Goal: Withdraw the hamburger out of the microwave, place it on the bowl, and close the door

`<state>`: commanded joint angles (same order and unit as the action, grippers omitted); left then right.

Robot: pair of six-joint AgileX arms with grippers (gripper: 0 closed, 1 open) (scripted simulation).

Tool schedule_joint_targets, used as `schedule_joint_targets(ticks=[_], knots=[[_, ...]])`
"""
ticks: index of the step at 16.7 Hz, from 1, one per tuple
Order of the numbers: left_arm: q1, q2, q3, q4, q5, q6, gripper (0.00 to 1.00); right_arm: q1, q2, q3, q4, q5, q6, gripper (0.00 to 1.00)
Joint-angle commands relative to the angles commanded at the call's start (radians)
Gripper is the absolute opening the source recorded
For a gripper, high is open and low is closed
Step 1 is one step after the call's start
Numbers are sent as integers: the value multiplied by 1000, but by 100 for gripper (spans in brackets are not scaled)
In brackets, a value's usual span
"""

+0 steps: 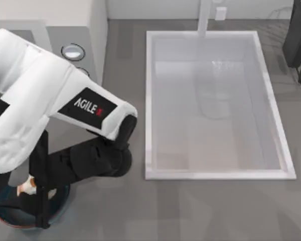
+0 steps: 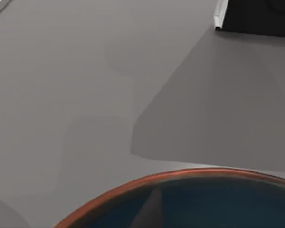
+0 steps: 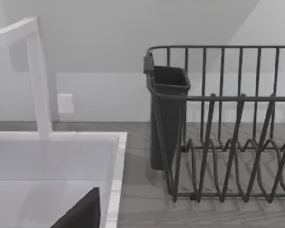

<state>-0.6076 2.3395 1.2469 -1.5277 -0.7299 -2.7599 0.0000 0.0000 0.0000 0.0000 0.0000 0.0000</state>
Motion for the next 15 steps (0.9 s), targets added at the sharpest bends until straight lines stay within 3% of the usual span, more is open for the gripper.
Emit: schedule_joint_targets(ticks=[4, 15], knots=[[0, 0, 0, 0, 0, 0, 98, 0, 0, 0, 0, 0, 0, 100], [-11, -55, -1, -17, -20, -39, 100, 0, 0, 0, 0, 0, 0, 100]])
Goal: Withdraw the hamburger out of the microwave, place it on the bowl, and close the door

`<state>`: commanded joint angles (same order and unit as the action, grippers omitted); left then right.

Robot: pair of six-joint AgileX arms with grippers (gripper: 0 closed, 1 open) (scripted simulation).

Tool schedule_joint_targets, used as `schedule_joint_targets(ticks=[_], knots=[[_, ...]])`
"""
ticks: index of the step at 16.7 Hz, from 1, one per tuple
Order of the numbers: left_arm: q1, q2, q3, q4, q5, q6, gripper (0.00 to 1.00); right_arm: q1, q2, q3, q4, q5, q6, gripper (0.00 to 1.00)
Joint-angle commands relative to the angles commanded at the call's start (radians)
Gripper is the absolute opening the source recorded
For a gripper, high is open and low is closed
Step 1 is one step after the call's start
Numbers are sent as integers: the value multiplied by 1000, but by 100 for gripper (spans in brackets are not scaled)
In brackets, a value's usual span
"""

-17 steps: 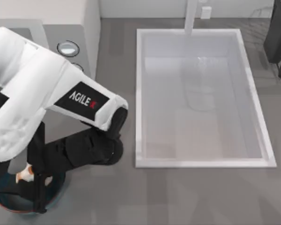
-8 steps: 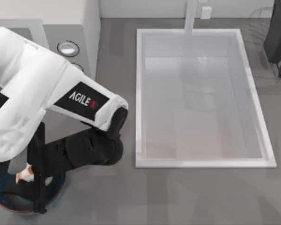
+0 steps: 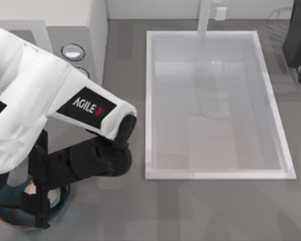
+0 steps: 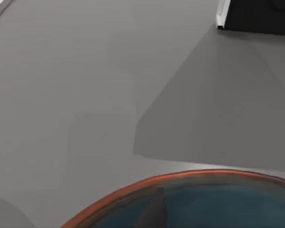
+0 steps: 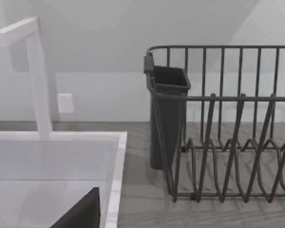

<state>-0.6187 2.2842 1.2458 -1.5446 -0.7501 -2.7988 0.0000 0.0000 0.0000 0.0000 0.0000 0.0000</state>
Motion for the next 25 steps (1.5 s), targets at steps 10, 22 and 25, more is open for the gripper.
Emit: schedule_joint_targets(ticks=[10, 22, 25], knots=[[175, -606, -388, 328, 232, 658, 100, 0, 0, 0, 0, 0, 0, 100], [493, -1796, -1026, 1127, 616, 2192, 100, 0, 0, 0, 0, 0, 0, 100], [552, -2024, -1134, 1311, 681, 2484, 100, 0, 0, 0, 0, 0, 0, 100]])
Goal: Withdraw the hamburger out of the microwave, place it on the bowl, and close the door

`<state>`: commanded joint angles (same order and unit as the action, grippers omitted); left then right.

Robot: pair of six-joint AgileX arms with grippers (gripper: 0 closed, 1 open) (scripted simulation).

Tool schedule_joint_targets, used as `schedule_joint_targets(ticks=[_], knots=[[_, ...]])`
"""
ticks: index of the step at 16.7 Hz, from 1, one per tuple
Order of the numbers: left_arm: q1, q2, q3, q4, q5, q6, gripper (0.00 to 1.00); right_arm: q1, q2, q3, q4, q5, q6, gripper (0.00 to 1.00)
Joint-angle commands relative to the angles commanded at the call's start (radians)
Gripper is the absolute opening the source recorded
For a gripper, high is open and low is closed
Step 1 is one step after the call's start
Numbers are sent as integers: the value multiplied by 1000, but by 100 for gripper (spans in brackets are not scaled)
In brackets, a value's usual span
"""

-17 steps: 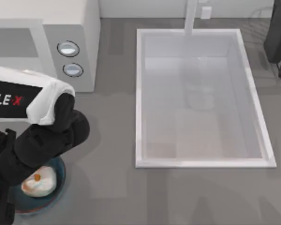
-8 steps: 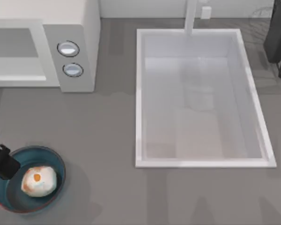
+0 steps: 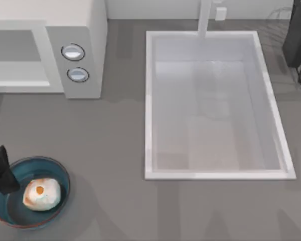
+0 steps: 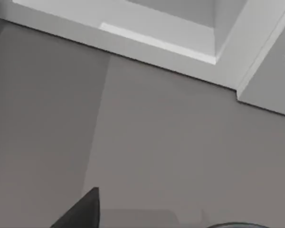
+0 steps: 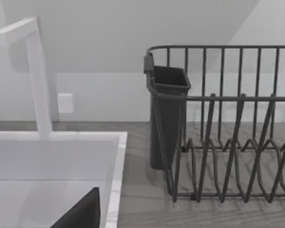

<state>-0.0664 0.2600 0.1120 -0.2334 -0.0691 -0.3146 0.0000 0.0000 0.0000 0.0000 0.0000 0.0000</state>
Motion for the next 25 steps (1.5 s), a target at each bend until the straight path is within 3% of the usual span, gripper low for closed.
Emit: schedule_joint_targets(ticks=[5, 12, 25], knots=[[59, -228, -100, 203, 61, 276, 100, 0, 0, 0, 0, 0, 0, 100], [66, -260, -112, 233, 69, 315, 100, 0, 0, 0, 0, 0, 0, 100], [66, -260, -112, 233, 69, 315, 2, 0, 0, 0, 0, 0, 0, 100]])
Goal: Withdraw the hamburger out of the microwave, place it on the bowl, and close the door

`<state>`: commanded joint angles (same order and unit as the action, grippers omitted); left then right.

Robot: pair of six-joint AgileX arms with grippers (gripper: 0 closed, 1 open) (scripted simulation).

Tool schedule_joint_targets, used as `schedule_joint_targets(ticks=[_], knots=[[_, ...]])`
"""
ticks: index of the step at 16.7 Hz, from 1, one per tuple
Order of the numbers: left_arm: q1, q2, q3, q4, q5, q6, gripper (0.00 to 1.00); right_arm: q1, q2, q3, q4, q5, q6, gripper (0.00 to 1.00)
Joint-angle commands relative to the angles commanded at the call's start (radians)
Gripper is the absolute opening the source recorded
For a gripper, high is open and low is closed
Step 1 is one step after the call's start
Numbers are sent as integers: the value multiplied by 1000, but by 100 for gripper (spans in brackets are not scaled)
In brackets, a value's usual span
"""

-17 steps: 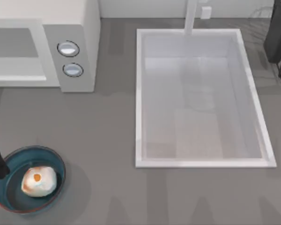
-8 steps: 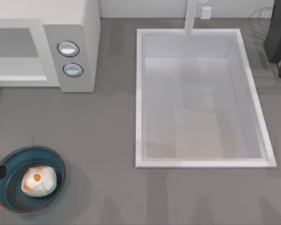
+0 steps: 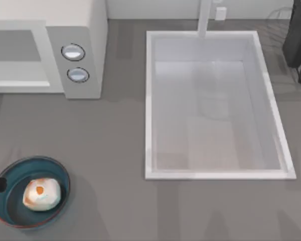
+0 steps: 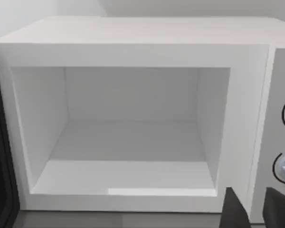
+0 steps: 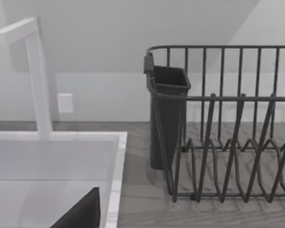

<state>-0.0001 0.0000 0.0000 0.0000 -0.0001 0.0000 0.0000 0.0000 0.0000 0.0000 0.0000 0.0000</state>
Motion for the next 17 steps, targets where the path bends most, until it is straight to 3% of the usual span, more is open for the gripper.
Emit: schedule_joint_targets(ticks=[11, 17], knots=[[16, 4, 1, 3, 16, 0, 0, 0, 0, 0, 0, 0, 0, 100], [261, 46, 10, 35, 261, 1, 0, 0, 0, 0, 0, 0, 0, 100]])
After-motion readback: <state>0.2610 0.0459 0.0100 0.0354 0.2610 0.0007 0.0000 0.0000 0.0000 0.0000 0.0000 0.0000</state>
